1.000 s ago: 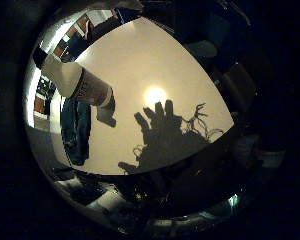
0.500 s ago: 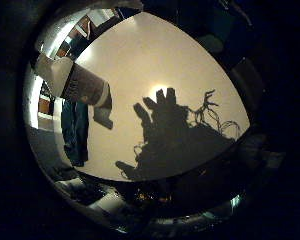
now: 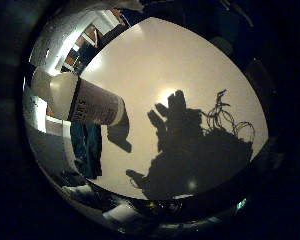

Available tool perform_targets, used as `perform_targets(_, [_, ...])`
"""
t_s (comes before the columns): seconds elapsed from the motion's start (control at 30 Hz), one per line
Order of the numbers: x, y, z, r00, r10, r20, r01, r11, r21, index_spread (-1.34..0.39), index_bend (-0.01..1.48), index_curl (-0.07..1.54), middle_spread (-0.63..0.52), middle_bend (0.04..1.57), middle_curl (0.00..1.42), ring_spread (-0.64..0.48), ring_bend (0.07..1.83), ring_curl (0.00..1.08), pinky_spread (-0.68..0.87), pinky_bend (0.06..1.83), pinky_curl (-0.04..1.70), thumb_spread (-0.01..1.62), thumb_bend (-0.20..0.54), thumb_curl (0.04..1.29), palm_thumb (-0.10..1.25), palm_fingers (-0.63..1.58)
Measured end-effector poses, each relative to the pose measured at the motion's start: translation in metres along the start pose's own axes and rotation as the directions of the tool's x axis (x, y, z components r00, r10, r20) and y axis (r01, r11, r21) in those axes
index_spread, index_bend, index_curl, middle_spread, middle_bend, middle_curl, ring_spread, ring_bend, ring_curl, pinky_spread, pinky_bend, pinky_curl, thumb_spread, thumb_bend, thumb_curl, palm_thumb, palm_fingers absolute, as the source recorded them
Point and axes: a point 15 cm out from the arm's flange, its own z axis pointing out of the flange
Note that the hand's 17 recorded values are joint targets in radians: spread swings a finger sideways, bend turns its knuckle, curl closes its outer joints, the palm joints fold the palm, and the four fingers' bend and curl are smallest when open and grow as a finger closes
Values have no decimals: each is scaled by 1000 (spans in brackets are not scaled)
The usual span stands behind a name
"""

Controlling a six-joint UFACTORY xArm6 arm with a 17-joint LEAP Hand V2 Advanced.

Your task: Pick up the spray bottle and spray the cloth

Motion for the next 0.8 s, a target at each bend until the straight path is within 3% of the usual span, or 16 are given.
perform_targets(0.53, [-13,-3,31,996,7,91,-6,1000,-13,-148,162,300,61,409,375,175,590,228,476,807,-4,994,-28,284,370,276])
perform_targets(0.8, [-33,-2,57,992,-7,126,14,998,-60,-139,157,296,-23,479,406,118,656,241,474,853,-7,960,-27,291,386,311])
